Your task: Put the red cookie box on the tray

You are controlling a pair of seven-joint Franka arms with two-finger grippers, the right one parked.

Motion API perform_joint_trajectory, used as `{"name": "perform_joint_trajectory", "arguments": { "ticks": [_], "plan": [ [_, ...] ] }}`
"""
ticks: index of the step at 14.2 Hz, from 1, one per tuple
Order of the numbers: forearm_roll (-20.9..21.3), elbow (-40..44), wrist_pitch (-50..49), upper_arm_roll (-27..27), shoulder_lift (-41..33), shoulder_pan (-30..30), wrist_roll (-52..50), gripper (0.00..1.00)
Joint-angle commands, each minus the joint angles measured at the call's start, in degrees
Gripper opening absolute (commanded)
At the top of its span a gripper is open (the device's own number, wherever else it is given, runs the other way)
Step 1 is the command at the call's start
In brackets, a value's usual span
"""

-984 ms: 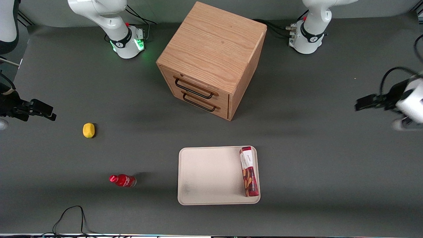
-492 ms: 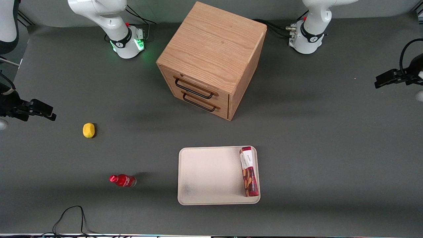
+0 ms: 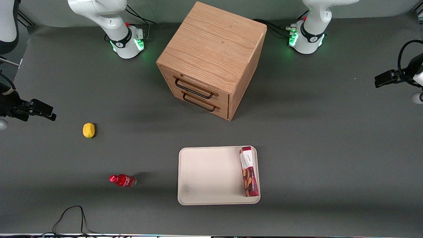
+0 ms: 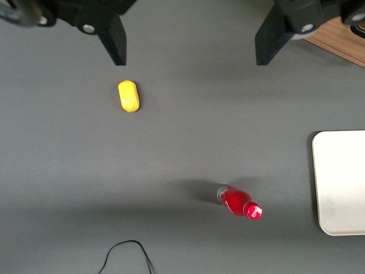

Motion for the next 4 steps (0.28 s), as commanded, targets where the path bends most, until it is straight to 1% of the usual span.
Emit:
{"name": "perform_joint_trajectory", "arguments": {
  "ticks": [1,4],
  "plan": [
    [-0.8,3.9,-1.6,-0.1,1.8,1.2,-0.3,1.0],
    [-0.5,4.9,-1.4,-1.7,2.9,2.6,-0.3,1.0]
  ]
}}
